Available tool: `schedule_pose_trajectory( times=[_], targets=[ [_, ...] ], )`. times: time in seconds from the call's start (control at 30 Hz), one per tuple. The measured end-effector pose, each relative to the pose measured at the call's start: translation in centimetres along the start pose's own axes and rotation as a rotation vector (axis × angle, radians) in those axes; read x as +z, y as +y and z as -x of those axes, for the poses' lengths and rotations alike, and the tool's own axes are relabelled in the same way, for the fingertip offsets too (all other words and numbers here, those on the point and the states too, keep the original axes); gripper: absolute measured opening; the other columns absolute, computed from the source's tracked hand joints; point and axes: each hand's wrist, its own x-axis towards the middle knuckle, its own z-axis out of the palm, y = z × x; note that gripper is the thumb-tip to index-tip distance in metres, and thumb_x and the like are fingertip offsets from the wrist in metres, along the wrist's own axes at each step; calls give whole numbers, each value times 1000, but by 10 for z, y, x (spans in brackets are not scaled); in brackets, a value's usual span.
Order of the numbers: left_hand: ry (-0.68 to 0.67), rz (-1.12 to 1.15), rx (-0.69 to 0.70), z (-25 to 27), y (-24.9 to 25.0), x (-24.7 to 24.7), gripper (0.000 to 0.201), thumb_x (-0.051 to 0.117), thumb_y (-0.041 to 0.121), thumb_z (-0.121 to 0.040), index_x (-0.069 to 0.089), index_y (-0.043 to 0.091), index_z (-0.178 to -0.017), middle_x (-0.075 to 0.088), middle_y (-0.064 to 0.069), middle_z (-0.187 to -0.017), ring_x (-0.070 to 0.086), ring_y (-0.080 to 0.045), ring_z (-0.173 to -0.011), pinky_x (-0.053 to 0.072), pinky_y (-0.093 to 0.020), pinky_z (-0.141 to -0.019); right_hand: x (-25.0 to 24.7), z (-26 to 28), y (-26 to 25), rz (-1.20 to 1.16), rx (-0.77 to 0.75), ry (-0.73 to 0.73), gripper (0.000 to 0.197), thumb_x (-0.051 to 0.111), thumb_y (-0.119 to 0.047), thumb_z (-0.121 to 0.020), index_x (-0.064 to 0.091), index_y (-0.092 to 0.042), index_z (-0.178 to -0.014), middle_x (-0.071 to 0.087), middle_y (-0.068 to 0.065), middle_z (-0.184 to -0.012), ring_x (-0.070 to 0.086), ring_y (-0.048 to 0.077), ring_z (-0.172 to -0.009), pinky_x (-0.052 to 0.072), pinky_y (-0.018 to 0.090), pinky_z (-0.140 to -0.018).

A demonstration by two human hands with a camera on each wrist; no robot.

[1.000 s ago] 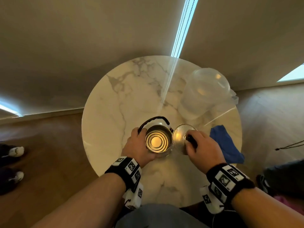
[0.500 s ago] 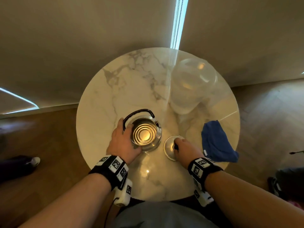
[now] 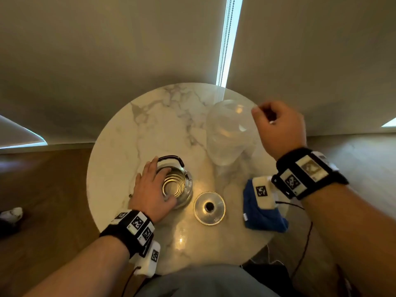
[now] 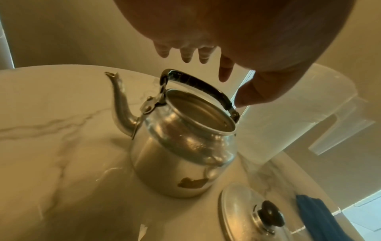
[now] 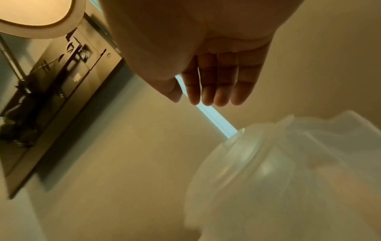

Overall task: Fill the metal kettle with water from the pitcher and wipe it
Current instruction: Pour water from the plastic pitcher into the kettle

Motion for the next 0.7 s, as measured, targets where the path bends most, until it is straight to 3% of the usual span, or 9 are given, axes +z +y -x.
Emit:
schedule_pose_trajectory(
  times=[0.07, 0.13, 0.23, 0.33, 0.43, 0.53, 0.63, 0.7],
  targets=[
    [23, 28, 13, -1, 8, -4, 76, 67, 43, -71, 40, 30, -141, 9, 2, -165, 11, -25, -153, 18, -50, -123, 7, -31, 13, 68, 102, -24, 33, 57, -52, -95, 69, -25, -110, 71, -4, -99, 65, 17, -89, 56, 38, -82],
    [23, 56, 2, -1, 15, -8, 71, 67, 41, -76, 40, 30, -141, 10, 4, -165, 10, -23, -152, 19, -47, -124, 21, -45, 31, 123, 238, -148, 44, 58, -58, -93, 64, -23, -119, 69, 0, -111, 63, 19, -96, 52, 37, -84],
    [26, 88, 1, 0, 20, -13, 66, 67, 36, -80, 40, 32, -140, 11, 7, -165, 10, -19, -153, 22, -44, -124, 35, -36, 50, 68, 363, -206, 60, 64, -67, -85, 56, -20, -122, 64, 2, -110, 63, 25, -99, 46, 36, -80],
    [47, 138, 12, 2, 21, -15, 63, 69, 29, -79, 42, 34, -136, 18, 7, -164, 16, -19, -152, 27, -45, -122, 37, -21, 57, 16, 465, -215, 78, 58, -81, -78, 58, -15, -119, 63, 3, -107, 62, 26, -94, 46, 36, -73],
    [54, 174, 23, 5, 27, -15, 61, 69, 23, -76, 46, 36, -130, 25, 7, -162, 25, -19, -149, 33, -44, -119, 36, -9, 62, 6, 494, -265, 92, 47, -94, -71, 66, -9, -103, 69, 7, -92, 64, 26, -82, 40, 35, -60],
    [40, 220, 26, 6, 36, -15, 58, 69, 21, -75, 49, 35, -128, 28, 4, -161, 29, -19, -148, 35, -44, -117, 34, 4, 66, -53, 490, -280, 90, 45, -95, -71, 68, -9, -85, 70, 9, -82, 65, 27, -78, 48, 41, -69],
    [28, 258, 37, 5, 45, -14, 56, 64, 29, -75, 50, 34, -129, 30, 5, -160, 31, -17, -147, 36, -44, -116, 33, 20, 69, -157, 547, -278, 85, 49, -93, -73, 65, -9, -68, 66, 7, -71, 63, 27, -72, 50, 45, -75],
    [24, 265, 32, 2, 49, -12, 58, 58, 37, -73, 49, 34, -130, 31, 8, -160, 34, -15, -146, 39, -45, -115, 37, 33, 72, -265, 619, -311, 84, 51, -93, -71, 71, -12, -66, 72, 4, -75, 66, 26, -79, 50, 46, -86]
  ],
)
